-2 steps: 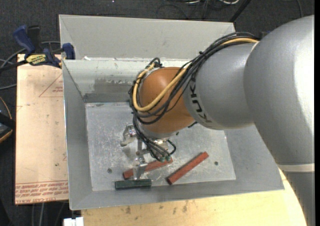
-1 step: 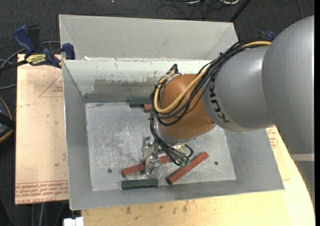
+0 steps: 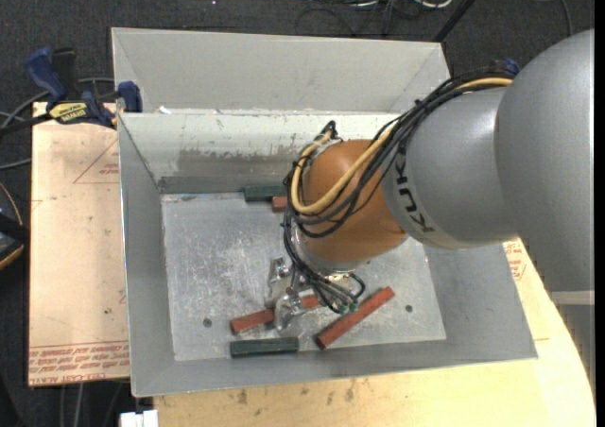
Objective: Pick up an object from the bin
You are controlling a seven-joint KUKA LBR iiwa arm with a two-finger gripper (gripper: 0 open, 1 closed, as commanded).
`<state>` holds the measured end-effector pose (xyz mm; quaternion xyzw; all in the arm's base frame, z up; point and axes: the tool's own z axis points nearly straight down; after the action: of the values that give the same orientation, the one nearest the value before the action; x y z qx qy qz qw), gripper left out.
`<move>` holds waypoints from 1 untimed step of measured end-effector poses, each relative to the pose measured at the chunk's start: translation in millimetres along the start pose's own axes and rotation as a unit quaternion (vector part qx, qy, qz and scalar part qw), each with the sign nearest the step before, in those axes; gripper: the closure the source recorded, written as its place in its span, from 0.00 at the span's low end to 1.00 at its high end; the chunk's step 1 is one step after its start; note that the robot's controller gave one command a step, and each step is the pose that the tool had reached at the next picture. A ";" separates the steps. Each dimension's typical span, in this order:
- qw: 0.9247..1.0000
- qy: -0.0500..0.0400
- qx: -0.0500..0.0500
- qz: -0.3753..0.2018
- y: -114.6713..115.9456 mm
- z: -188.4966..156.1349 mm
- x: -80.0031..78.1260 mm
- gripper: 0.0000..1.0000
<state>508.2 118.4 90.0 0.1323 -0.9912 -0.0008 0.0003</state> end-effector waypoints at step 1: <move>1.000 0.000 0.000 0.004 1.4 -25.3 2.6 1.00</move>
Offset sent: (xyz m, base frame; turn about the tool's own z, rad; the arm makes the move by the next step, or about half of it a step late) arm -0.0065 0.0000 0.0668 0.0262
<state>505.3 119.1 115.3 0.1285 -0.9917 -0.0006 0.0006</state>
